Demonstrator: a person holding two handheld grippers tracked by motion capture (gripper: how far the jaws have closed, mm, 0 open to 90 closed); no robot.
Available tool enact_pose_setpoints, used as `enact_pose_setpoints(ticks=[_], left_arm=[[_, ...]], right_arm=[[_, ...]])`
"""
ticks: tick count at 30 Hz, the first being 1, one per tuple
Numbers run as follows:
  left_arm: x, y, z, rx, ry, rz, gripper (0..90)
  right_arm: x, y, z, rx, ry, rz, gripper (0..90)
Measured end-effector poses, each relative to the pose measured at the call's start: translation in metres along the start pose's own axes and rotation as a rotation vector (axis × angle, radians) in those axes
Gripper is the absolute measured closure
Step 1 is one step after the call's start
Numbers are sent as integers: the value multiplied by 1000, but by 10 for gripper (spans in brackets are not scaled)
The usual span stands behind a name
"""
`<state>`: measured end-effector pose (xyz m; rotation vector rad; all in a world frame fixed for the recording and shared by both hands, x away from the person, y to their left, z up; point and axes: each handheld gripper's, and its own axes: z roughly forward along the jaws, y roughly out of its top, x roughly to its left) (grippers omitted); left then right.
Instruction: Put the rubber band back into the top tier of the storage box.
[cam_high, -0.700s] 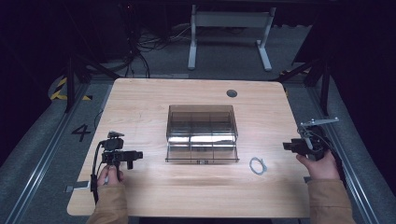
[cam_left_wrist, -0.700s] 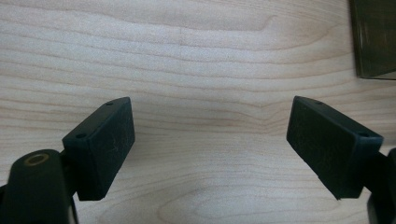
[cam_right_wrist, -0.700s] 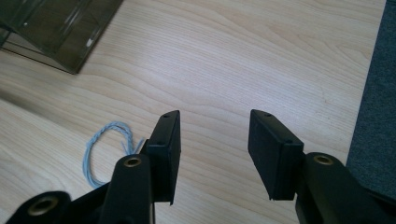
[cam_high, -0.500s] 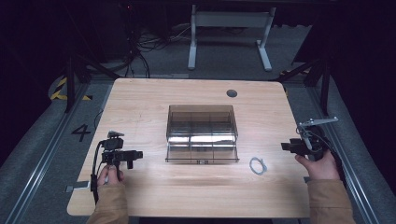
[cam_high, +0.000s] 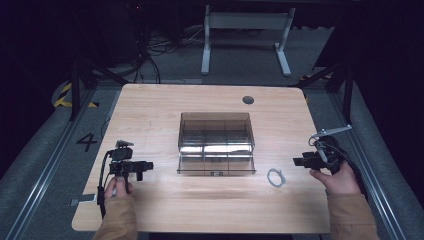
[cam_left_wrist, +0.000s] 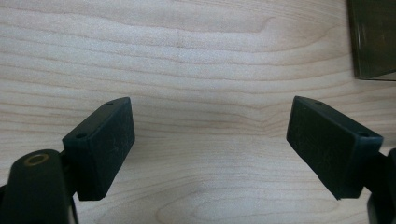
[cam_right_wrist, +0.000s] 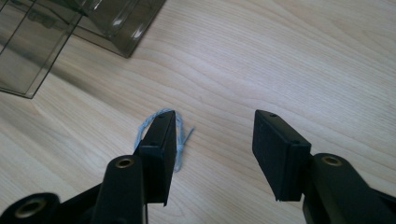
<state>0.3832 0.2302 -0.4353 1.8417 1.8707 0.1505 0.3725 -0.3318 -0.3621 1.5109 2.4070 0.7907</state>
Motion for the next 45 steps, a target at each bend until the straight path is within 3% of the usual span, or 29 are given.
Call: enact_pose_setpoints(ticks=[17, 28, 45], left_arm=[[-1, 1, 1, 0, -3, -3, 161], [-1, 1, 0, -1, -9, -4, 161], [0, 1, 0, -4, -16, -2, 161]], right_arm=[[14, 3, 12, 40, 68, -24, 501], [16, 4, 20, 30, 106, -16, 515], [23, 0, 56, 112, 25, -20, 541]])
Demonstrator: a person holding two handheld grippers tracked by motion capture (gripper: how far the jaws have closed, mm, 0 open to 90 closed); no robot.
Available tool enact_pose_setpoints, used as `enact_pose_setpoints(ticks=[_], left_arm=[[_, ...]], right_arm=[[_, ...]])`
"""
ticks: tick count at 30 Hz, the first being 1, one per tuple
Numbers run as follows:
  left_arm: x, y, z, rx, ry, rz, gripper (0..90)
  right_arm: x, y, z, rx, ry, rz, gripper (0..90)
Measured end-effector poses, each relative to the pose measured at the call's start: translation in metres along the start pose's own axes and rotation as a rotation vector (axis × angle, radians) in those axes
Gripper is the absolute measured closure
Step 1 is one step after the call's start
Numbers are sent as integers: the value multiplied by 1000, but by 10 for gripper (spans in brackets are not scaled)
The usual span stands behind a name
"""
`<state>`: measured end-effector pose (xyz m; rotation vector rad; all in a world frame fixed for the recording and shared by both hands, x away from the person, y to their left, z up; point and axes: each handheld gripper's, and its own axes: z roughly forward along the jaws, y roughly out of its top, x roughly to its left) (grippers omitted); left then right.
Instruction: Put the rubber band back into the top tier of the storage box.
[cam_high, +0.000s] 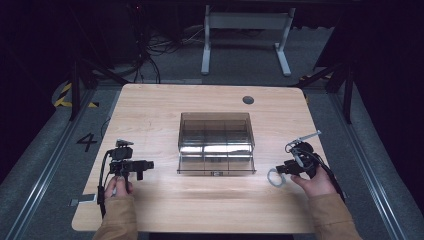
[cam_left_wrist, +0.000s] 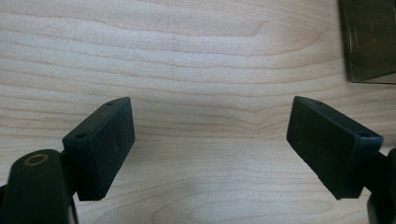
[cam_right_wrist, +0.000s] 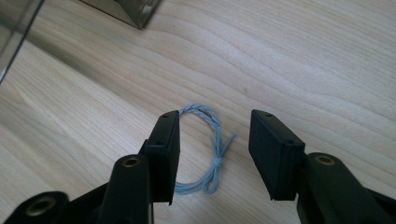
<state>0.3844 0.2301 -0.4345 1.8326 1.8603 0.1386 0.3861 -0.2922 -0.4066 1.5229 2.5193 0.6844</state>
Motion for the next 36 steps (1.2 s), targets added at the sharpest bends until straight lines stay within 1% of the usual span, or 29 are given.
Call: enact_pose_setpoints(ticks=[3, 5, 6, 10, 13, 22, 30, 33, 36], left_arm=[[0, 0, 0, -1, -1, -1, 161], [0, 0, 0, -1, -1, -1, 160], [0, 0, 0, -1, -1, -3, 160], [0, 0, 0, -3, -2, -7, 161], [0, 0, 0, 0, -2, -7, 160], [0, 1, 0, 1, -5, -8, 160], [0, 1, 1, 0, -7, -10, 161], [1, 1, 1, 0, -7, -10, 161], [1, 1, 1, 1, -8, -11, 160]], right_arm=[[2, 0, 6, 23, -18, -13, 546], [3, 0, 8, 32, -20, -11, 548], [4, 0, 11, 50, -31, -8, 551], [5, -1, 14, 67, -35, -13, 563], [5, -1, 15, 82, -36, -8, 580], [4, -3, 16, 116, -46, 7, 675], [5, -4, 19, 132, -50, 2, 713], [6, -4, 21, 144, -60, 3, 738], [5, -4, 21, 144, -68, 2, 764]])
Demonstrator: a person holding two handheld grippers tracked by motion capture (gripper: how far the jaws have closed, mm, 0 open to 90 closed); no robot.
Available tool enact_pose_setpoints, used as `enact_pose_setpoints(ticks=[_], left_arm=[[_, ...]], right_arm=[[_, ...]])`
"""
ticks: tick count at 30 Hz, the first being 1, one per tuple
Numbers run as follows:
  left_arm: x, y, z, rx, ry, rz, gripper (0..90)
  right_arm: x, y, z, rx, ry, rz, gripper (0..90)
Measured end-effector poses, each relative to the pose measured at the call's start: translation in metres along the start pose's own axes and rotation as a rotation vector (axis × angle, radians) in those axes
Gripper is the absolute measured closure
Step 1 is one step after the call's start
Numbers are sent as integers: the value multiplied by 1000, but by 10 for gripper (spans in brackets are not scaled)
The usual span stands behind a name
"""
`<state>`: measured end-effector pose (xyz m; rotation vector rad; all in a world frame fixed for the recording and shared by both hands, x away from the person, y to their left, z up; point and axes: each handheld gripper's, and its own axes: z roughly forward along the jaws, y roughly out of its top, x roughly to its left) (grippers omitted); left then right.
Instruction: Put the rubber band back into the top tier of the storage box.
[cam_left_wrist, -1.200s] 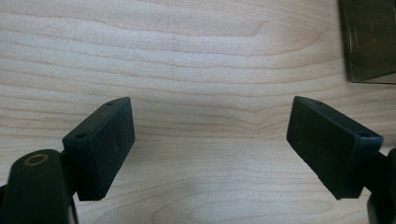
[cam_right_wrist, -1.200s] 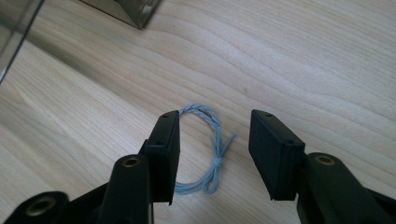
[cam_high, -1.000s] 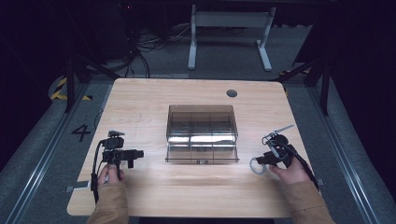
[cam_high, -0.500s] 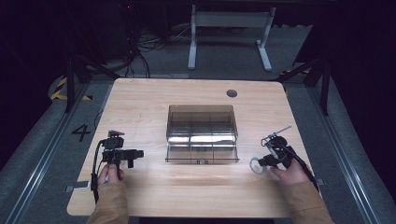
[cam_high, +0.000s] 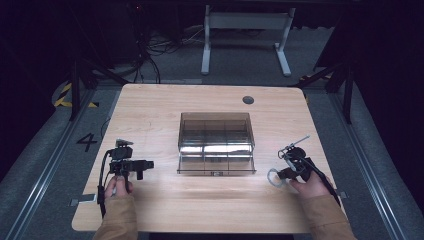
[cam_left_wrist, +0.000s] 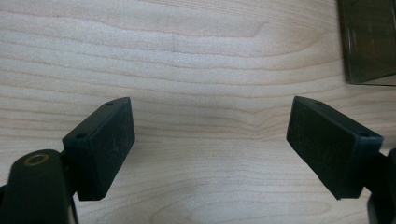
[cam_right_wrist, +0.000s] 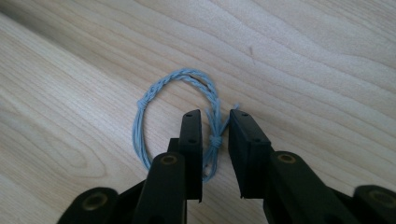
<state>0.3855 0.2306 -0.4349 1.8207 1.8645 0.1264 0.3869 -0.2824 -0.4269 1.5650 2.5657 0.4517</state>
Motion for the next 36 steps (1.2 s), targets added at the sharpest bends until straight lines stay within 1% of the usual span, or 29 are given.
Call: enact_pose_setpoints(ticks=[9, 16, 19, 25, 29, 31, 34, 36], left_arm=[[0, 0, 0, -1, -1, -1, 161], [0, 0, 1, 1, -2, -3, 161], [0, 0, 0, 4, 5, -3, 161], [-1, -1, 1, 6, 5, -1, 161], [-1, -1, 1, 4, 5, -4, 160], [-1, -1, 0, 6, 6, -3, 161], [-1, -1, 1, 4, 5, -7, 161], [-2, -1, 1, 2, 5, -5, 160]], right_arm=[[1, 0, 2, 7, -19, -8, 841], [1, -1, 0, 3, -16, -2, 848], [1, -1, -1, -7, -17, -10, 849], [1, 1, -11, -27, -17, -13, 851], [-2, 1, -17, -38, -2, -12, 851], [-3, 1, -19, -49, -6, -14, 851], [-3, 2, -25, -51, -2, -17, 851], [-3, 2, -30, -61, -8, -26, 851]])
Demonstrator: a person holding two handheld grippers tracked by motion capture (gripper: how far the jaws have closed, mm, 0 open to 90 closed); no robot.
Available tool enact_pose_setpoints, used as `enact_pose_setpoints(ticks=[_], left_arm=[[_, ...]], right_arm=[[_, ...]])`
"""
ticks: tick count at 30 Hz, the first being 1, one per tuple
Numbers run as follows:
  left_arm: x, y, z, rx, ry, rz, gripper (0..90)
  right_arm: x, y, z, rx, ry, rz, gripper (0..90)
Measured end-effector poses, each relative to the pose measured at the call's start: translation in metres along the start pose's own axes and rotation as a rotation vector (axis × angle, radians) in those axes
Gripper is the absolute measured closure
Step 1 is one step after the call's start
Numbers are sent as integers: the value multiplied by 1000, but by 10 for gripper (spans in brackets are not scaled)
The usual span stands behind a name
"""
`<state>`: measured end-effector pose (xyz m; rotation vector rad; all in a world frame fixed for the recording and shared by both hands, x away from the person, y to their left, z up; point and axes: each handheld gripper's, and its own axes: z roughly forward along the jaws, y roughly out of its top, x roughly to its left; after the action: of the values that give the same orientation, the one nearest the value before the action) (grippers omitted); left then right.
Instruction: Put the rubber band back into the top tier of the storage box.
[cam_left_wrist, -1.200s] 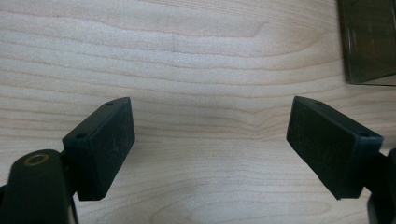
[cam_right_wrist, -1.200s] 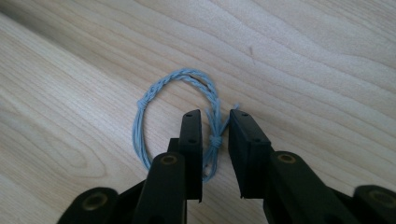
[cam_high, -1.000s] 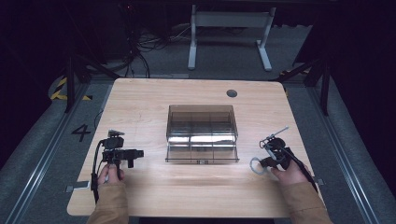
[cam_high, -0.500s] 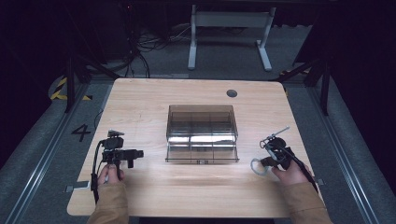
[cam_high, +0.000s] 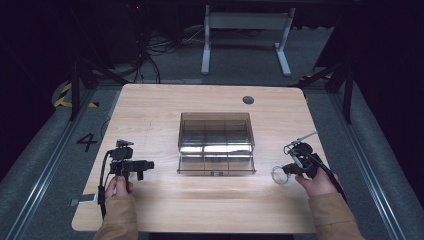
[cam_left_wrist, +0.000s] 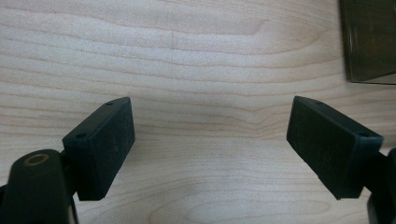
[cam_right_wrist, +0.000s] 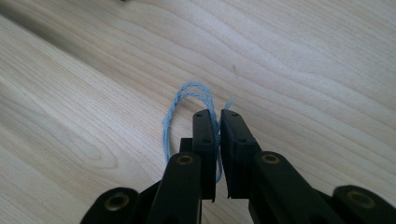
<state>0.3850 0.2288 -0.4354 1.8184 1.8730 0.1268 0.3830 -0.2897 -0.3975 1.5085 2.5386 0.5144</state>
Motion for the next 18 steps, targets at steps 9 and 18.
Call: enact_pose_setpoints(ticks=[9, 18], left_arm=[[1, 0, 0, -3, -4, -3, 161], [2, 0, -1, 0, -8, -2, 161]], right_arm=[[1, 4, -23, -36, -3, -9, 851], [1, 12, -38, -61, 27, -12, 851]])
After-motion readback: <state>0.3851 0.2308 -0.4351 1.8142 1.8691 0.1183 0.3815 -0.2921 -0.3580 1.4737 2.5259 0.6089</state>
